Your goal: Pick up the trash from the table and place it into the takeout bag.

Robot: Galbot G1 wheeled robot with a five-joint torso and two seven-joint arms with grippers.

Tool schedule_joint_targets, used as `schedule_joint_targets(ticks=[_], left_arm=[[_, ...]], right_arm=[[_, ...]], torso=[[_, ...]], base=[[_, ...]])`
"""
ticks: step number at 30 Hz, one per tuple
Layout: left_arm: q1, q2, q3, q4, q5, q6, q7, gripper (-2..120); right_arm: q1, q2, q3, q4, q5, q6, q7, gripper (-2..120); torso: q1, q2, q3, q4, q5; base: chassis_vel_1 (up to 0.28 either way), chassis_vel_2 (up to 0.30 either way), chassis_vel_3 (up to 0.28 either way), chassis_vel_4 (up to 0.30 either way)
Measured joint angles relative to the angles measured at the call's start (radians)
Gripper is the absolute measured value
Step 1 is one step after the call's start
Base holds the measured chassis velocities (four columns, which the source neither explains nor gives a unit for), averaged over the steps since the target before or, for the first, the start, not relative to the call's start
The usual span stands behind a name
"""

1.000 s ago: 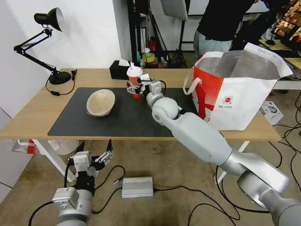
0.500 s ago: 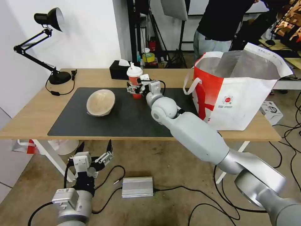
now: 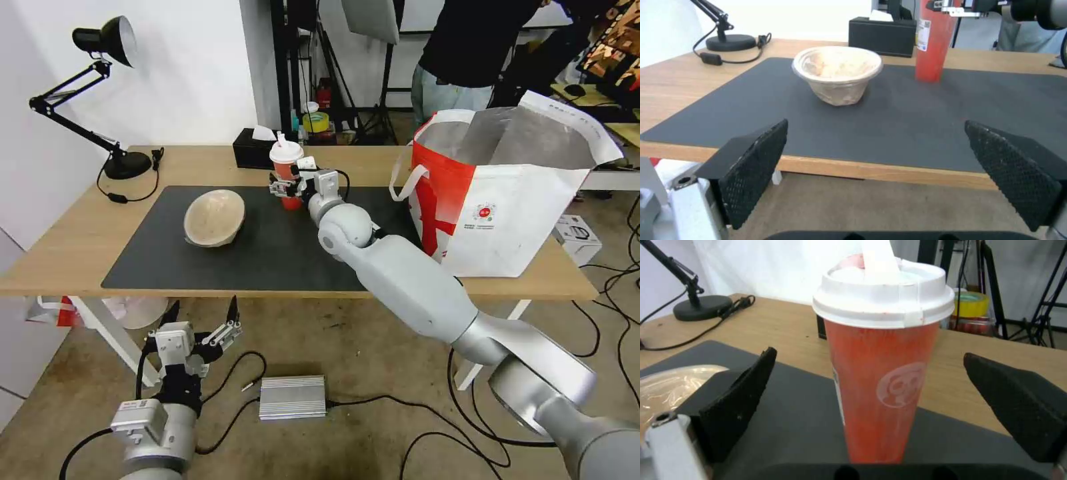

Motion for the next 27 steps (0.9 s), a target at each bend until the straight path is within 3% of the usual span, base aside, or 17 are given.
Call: schedule_joint_targets(ticks=[27], left_arm=[[0.005,0.0,-0.001,-0.003,0.0,0.0,0.0,98]], right_arm=[[0.009,0.046,0.013,-0.061,-0.011,0.012,-0.02,100]], torso=[[0.0,0.0,0.0,0.0,0.0]], base=[[0.0,0.0,0.0,0.0]])
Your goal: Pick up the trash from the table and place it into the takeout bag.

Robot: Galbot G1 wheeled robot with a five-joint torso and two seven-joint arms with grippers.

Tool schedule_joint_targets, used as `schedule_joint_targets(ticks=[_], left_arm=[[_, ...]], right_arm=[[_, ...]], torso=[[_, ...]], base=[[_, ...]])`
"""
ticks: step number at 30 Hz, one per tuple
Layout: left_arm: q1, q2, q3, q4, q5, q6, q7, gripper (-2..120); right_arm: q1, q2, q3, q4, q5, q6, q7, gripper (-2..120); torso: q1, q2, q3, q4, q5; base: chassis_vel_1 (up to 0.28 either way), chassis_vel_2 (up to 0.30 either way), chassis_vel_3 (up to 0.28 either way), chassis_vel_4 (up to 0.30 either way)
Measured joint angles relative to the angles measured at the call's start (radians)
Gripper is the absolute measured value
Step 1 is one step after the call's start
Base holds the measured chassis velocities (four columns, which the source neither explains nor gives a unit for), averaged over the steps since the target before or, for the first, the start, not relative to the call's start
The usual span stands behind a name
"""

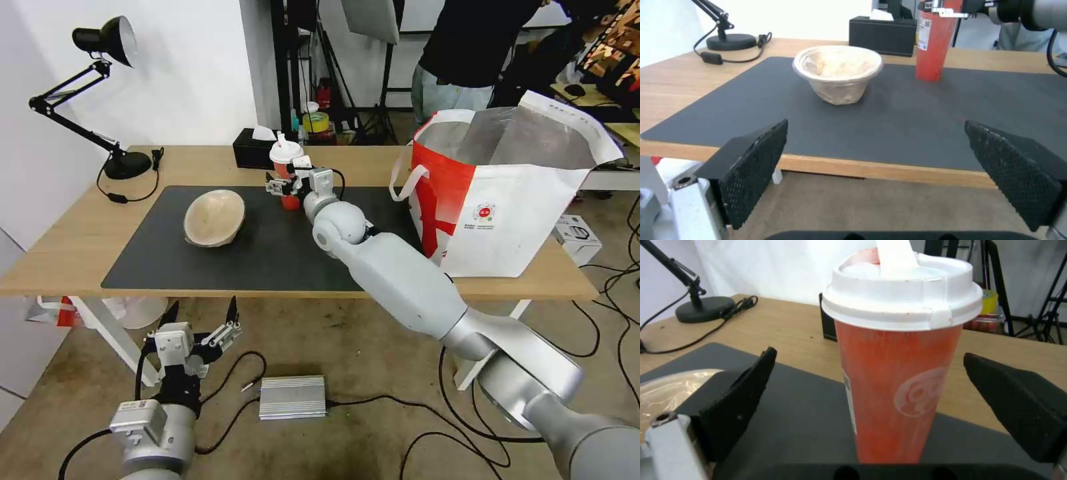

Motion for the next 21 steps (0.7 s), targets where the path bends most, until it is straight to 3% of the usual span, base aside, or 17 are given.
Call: schedule_joint_targets(ticks=[21], left_arm=[[0.004,0.0,0.004,-0.002,0.005,0.0,0.001,98]], right_arm=[[0.02,0.036,0.017,-0.079,-0.006,0.014,-0.019,100]], torso=[[0.0,0.0,0.0,0.0,0.0]], base=[[0.0,0.0,0.0,0.0]])
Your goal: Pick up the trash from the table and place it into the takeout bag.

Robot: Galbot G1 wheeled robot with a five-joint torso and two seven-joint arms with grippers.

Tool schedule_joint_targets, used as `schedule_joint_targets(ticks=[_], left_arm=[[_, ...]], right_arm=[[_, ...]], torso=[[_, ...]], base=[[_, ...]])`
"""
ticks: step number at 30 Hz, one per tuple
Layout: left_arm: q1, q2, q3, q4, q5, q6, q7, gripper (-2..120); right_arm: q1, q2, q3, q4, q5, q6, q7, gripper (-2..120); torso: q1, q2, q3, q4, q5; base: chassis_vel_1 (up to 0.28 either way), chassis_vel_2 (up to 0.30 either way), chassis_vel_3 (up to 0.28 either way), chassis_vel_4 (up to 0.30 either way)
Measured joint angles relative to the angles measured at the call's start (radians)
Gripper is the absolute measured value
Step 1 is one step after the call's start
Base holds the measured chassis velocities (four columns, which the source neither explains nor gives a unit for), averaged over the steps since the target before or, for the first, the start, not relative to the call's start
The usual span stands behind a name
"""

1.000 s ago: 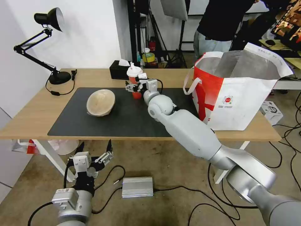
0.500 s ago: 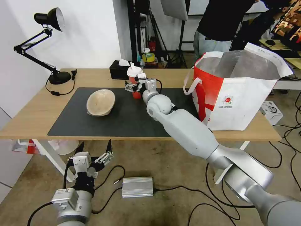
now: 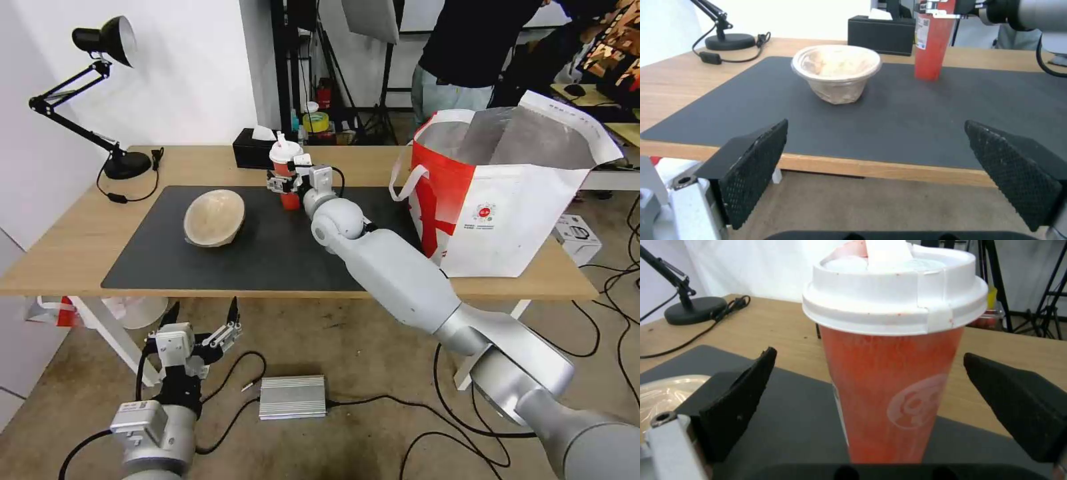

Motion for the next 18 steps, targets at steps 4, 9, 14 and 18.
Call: schedule_joint_targets(ticks=[4,9,14,18], left_arm=[[0.0,0.0,0.001,0.0,0.002,0.0,0.0,98],[0.001,0.0,0.001,0.0,0.003,0.0,0.0,98],[0.003,0.0,0.001,0.001,0.006,-0.001,0.001,98],[0.002,0.0,0.002,0.002,0.006,-0.001,0.001,98]], right_arm=[[0.005,0.009,0.006,-0.019,-0.002,0.003,-0.006,100],[0.005,0.014,0.009,-0.03,-0.005,0.004,-0.011,100],[0.005,0.014,0.011,-0.03,-0.006,0.005,-0.012,100],[0.005,0.016,0.012,-0.036,-0.006,0.005,-0.013,100]], torso=[[0.0,0.0,0.0,0.0,0.0],[0.0,0.0,0.0,0.0,0.0],[0.0,0.0,0.0,0.0,0.0],[0.0,0.0,0.0,-0.0001,0.0]], base=[[0.0,0.0,0.0,0.0],[0.0,0.0,0.0,0.0],[0.0,0.0,0.0,0.0],[0.0,0.0,0.0,0.0]])
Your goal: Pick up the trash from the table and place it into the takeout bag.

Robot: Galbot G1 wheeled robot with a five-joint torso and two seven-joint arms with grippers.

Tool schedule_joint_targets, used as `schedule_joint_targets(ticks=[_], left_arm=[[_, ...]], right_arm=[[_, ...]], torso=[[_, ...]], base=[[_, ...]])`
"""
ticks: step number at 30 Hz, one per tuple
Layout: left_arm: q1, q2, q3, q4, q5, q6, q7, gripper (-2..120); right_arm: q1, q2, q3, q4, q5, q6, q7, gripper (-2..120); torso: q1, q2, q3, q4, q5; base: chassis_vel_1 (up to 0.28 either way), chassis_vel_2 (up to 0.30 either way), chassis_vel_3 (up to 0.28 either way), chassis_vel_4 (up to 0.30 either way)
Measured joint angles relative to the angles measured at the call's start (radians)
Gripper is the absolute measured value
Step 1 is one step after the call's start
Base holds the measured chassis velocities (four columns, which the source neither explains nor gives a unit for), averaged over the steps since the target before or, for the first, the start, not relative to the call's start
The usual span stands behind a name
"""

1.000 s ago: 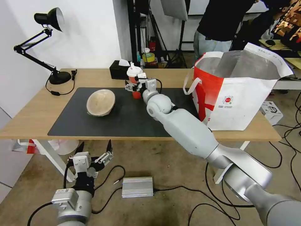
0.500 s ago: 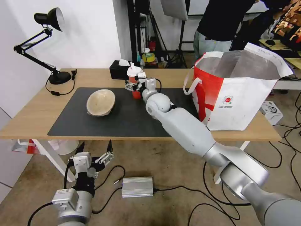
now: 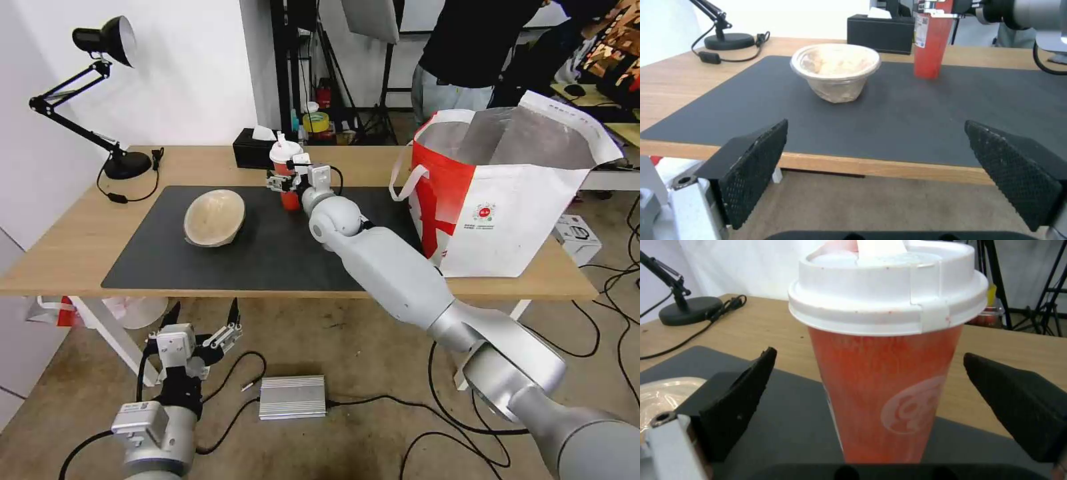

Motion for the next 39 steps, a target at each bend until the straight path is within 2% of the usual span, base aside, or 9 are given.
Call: schedule_joint_targets(ticks=[7,9,15,19,23,24,26,27,39], left_arm=[[-0.001,0.0,-0.001,0.001,-0.001,0.0,0.001,98],[-0.002,0.0,-0.001,0.003,-0.002,0.0,0.001,98],[-0.005,0.0,-0.001,0.007,-0.004,0.0,0.002,98],[-0.006,0.0,-0.001,0.009,-0.005,0.0,0.002,98],[-0.006,0.0,-0.001,0.009,-0.006,0.0,0.002,98],[-0.006,0.0,-0.001,0.009,-0.006,0.0,0.002,98],[-0.007,0.0,-0.001,0.009,-0.006,0.0,0.002,98],[-0.007,0.0,0.0,0.009,-0.006,0.0,0.002,98],[0.002,0.0,0.002,0.007,0.003,-0.002,0.001,98]], right_arm=[[0.0,0.012,0.006,-0.018,-0.002,0.003,-0.002,102],[0.0,0.016,0.008,-0.027,-0.003,0.005,-0.003,92],[0.001,0.022,0.009,-0.044,-0.003,0.01,-0.004,84],[0.003,0.027,0.011,-0.058,-0.002,0.015,-0.008,63],[0.004,0.03,0.011,-0.061,-0.001,0.016,-0.009,58],[0.004,0.031,0.011,-0.061,-0.001,0.016,-0.009,46],[0.004,0.031,0.011,-0.06,0.0,0.016,-0.009,46],[0.004,0.031,0.011,-0.059,0.001,0.016,-0.008,37],[0.001,0.022,0.009,-0.029,0.01,0.014,-0.001,11]], torso=[[0.0,0.0,0.0,0.0,0.0],[0.0,0.0,0.0,0.0001,0.0],[0.0,0.0,0.0,0.0001,0.0],[0.0,0.0,0.0,0.0001,0.0],[0.0,0.0,0.0,0.0,0.0],[0.0,0.0,0.0,0.0001,0.0],[0.0,0.0,0.0,0.0001,0.0],[0.0,0.0,0.0,0.0001,0.0],[0.0,0.0,0.0,0.0,0.0]], base=[[0.0,0.0,0.0,0.0],[0.0,0.0,0.0,0.0],[0.0,0.0,0.0,0.0],[0.0,0.0,0.0,0.0],[0.0,0.0,0.0,0.0],[0.0,0.0,0.0,0.0],[0.0,0.0,0.0,0.0],[0.0,0.0,0.0,0.0],[0.0,0.0,0.0,0.0]])
